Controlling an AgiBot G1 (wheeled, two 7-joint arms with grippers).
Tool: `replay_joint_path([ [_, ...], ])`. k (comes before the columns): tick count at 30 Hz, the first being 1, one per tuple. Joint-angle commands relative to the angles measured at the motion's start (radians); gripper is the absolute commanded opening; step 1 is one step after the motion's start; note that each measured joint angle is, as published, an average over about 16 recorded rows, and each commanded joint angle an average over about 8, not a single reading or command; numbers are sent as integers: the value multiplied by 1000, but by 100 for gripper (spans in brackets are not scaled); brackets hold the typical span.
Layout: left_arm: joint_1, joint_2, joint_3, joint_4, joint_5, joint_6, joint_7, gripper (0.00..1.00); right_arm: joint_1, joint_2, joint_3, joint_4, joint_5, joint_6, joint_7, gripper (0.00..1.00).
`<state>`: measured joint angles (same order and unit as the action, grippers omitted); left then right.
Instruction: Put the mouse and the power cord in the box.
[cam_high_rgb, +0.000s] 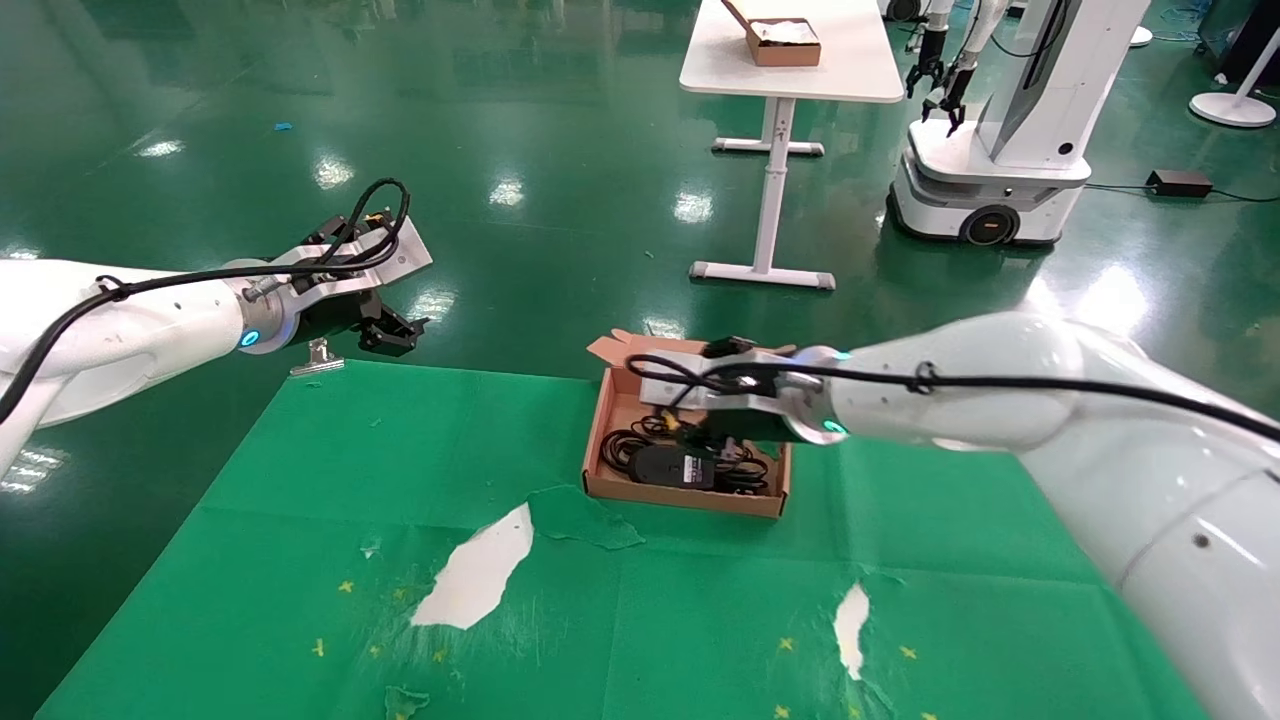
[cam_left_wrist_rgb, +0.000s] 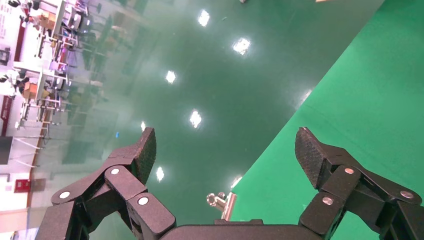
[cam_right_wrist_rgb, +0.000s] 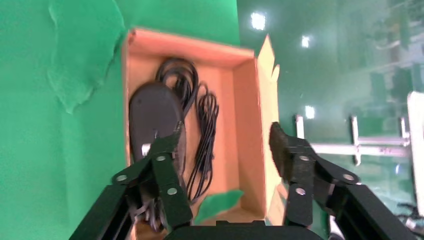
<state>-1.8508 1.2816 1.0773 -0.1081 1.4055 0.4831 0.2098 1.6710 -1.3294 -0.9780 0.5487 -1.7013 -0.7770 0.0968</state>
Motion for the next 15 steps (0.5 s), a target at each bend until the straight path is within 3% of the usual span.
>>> replay_joint_path([
  [1, 0, 0, 0, 0, 0, 0, 0, 100, -10, 12, 12, 13, 17, -12, 1, 100],
  [15, 0, 0, 0, -1, 0, 0, -1, 100, -157, 189, 184, 194, 256, -190, 24, 100],
])
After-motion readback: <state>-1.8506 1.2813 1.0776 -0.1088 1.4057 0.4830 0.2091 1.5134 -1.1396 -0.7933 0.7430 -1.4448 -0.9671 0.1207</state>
